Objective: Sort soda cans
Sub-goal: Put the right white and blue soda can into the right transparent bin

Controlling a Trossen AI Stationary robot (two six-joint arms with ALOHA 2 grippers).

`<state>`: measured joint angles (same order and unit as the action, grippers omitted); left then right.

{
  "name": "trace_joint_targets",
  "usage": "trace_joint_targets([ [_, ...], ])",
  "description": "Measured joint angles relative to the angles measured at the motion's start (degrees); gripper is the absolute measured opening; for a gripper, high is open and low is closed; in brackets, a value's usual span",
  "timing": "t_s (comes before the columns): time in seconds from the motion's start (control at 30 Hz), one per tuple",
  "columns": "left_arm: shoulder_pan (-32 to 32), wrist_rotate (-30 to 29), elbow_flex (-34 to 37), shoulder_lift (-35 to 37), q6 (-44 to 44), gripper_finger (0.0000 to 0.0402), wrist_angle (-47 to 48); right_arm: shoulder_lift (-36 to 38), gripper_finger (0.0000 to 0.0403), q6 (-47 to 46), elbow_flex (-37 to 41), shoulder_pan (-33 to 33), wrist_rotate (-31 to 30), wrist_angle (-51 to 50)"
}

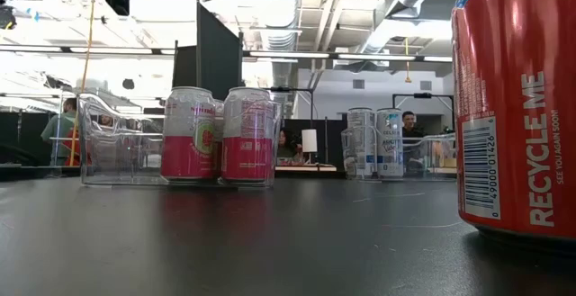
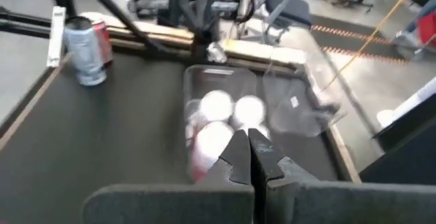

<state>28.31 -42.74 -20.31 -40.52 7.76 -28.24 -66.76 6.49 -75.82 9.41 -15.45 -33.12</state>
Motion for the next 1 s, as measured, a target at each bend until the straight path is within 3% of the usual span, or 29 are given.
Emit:
trace_joint_targets([
  [0.27,-0.6,1.7,-7.3,-7.4,-3.1,0.0001,11.7,5.4,0.0,-8.9,8.3,7.7,-7.0,-1.5],
  [0.43,0.0,3.5,-14.3,-11.1,-9.7,0.001,27.3,4.2,0.0,-10.9,11.3,10.7,-7.8,-0.7],
  [0.57,2.6,5.0,-22.3,-13.0,-17.8,0.0063,44.6,1.2,0.0,-10.0,11.6,11.7,-9.9,-0.4],
  [0.73,7.7,7.3,-32.6,-16.0,-26.7,0.0161,59.9,-2.0,0.0,-6.0,11.5,12.0,-10.2,1.0],
  [0.83,10.8,10.5,-39.6,-19.2,-36.4,0.0214,71.1,-2.9,0.0,-3.6,11.5,12.0,-10.1,3.0],
  [1.0,15.8,16.2,-48.0,-27.5,-53.8,0.0252,86.5,-3.0,0.0,-1.2,11.5,11.7,-10.1,4.2],
])
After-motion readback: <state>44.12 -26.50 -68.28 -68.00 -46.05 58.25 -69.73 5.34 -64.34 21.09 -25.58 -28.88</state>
